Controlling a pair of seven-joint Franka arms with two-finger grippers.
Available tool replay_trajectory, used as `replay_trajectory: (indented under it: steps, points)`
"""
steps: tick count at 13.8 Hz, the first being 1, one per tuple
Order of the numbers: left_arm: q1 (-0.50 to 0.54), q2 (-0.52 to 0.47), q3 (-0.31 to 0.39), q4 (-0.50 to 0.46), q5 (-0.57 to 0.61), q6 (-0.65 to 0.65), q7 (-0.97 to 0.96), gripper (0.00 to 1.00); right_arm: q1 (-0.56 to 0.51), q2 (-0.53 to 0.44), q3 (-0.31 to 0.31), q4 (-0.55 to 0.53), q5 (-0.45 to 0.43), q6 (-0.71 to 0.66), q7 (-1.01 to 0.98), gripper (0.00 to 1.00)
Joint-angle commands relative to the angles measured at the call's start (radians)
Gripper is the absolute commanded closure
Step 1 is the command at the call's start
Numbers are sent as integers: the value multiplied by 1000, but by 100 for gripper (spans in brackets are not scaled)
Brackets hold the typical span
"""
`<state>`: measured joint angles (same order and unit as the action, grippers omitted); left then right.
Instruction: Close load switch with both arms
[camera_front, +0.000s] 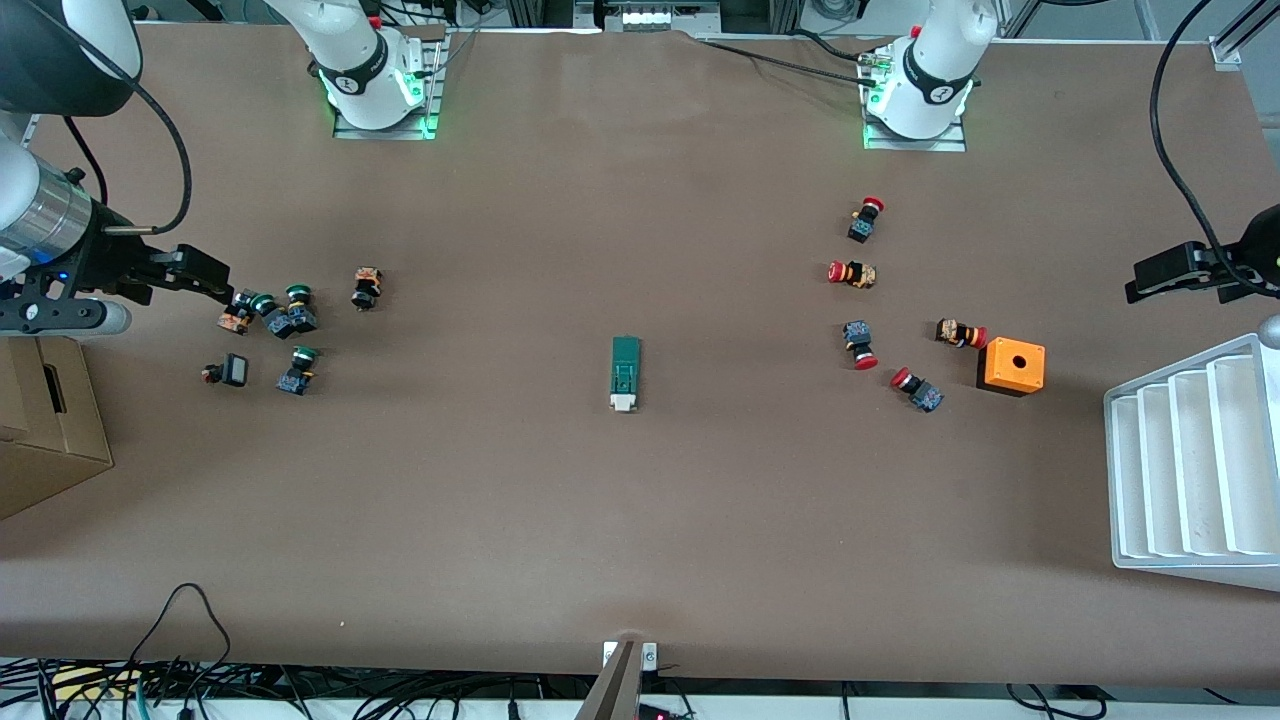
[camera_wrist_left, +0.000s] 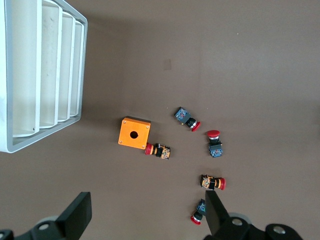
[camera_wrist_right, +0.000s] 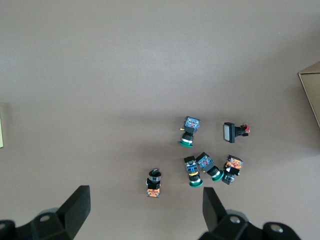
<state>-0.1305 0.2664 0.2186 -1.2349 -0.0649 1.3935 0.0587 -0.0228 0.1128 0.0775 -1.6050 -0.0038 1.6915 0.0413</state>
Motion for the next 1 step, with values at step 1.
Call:
replay_trajectory:
  steps: [1]
  points:
    - [-8, -10, -4, -18, -23, -2, -7, 0, 3, 11, 4, 43, -15, -12, -15, 1]
